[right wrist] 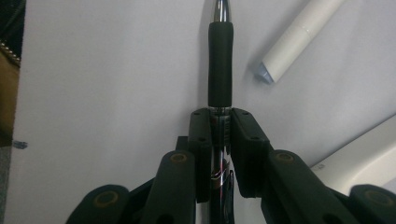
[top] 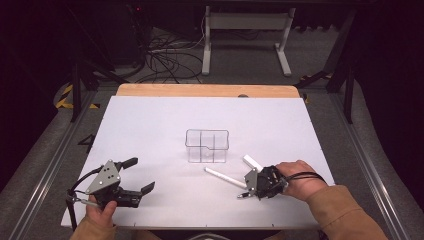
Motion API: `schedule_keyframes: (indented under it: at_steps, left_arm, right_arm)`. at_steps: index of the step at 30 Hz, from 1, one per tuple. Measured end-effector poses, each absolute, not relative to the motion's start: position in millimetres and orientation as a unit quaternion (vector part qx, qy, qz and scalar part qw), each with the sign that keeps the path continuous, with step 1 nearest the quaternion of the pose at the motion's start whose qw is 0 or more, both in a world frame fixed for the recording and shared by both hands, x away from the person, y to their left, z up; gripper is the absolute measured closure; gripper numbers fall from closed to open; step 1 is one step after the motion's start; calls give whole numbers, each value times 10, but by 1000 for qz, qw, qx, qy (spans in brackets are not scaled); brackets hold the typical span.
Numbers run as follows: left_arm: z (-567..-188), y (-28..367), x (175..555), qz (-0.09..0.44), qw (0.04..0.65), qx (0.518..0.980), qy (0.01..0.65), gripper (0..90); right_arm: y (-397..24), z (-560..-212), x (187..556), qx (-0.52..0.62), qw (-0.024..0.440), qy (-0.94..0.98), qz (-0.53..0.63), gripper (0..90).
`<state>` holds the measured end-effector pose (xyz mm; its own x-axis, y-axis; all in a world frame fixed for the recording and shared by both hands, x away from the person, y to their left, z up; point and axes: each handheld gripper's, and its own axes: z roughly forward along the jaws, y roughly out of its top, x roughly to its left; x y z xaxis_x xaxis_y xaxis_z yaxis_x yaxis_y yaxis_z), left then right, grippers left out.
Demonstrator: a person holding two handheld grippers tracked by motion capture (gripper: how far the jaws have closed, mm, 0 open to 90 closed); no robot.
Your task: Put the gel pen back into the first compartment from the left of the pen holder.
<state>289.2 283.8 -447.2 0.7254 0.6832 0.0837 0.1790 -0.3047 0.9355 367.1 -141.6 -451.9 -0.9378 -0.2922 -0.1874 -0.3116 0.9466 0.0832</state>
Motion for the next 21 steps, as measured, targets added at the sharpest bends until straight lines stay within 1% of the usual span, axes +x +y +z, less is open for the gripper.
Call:
schedule_keyframes:
  at_steps: [12, 21]
  left_arm:
    - [-4475, 2840, 2892, 241, 521, 768, 284, 73]
    - [-4472, 2842, 2890, 243, 522, 768, 282, 72]
  right_arm:
    - [-1529, -4242, 3624, -133, 100, 978, 122, 792]
    - [-1530, -4217, 3608, -138, 102, 978, 121, 792]
